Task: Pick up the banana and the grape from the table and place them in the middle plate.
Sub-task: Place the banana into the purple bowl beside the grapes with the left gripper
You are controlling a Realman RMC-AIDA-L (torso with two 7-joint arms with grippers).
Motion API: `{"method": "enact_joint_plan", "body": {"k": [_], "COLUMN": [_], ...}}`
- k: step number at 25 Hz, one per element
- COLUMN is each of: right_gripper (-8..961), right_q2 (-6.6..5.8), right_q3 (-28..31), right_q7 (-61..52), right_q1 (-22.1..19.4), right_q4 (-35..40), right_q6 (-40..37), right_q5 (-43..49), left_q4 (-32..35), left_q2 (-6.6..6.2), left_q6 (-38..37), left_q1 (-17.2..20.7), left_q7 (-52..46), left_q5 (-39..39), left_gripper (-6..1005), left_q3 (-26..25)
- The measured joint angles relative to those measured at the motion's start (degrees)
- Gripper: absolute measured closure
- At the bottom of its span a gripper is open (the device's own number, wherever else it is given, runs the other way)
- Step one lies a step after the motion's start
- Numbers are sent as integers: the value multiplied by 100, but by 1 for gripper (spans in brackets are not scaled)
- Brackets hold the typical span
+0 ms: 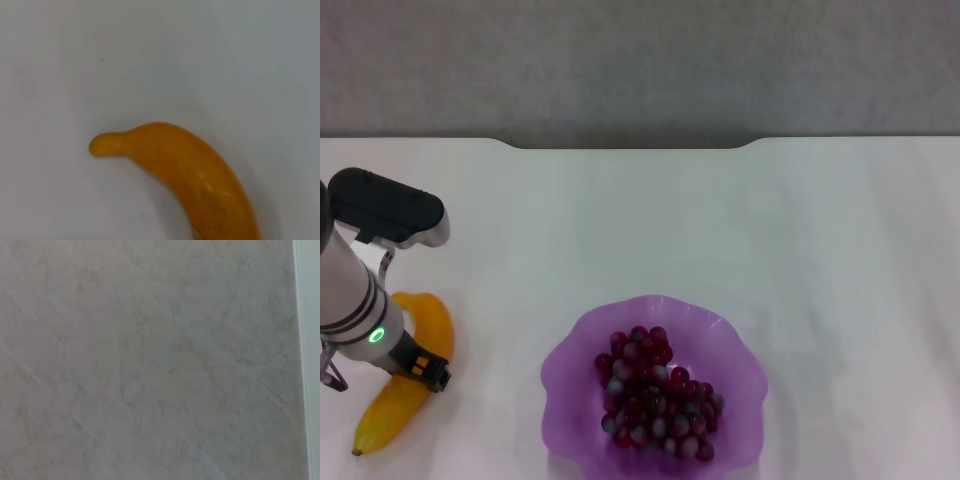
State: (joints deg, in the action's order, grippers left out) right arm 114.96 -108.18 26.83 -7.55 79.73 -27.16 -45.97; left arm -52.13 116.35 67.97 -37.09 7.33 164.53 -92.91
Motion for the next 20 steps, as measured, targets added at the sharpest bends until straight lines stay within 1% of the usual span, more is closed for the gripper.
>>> {"method": "enact_joint_plan", "body": {"k": [6,10,15,16,18,19,20], "right_gripper": [287,287,287,287,287,287,287], "right_q2": [6,8,9,9,9,9,9], "right_q3": [10,18,24,25,26,26,27], "right_q7": [-2,-2,-2,-2,-2,-2,-2], "right_q1": [-16,-24,-27,-29,-37,-37,-40], "right_q4": [5,7,5,2,-3,-3,-3], "right_q6": [0,0,0,0,0,0,0], "right_q5": [0,0,0,0,0,0,0], "left_q4": [-79,-480,-1717,-1906,-2562,-2562,-2813], "left_q2": [-3,2,-24,-31,-41,-41,-38], "left_q6": [-43,-81,18,24,-7,-7,-67], "left_q1": [47,236,734,795,1019,1019,1105], "left_q7": [101,173,208,230,361,361,440], "left_q5": [0,0,0,0,0,0,0], "left_gripper": [504,504,505,505,505,505,505], "left_q3": [10,73,148,131,19,19,-39]}}
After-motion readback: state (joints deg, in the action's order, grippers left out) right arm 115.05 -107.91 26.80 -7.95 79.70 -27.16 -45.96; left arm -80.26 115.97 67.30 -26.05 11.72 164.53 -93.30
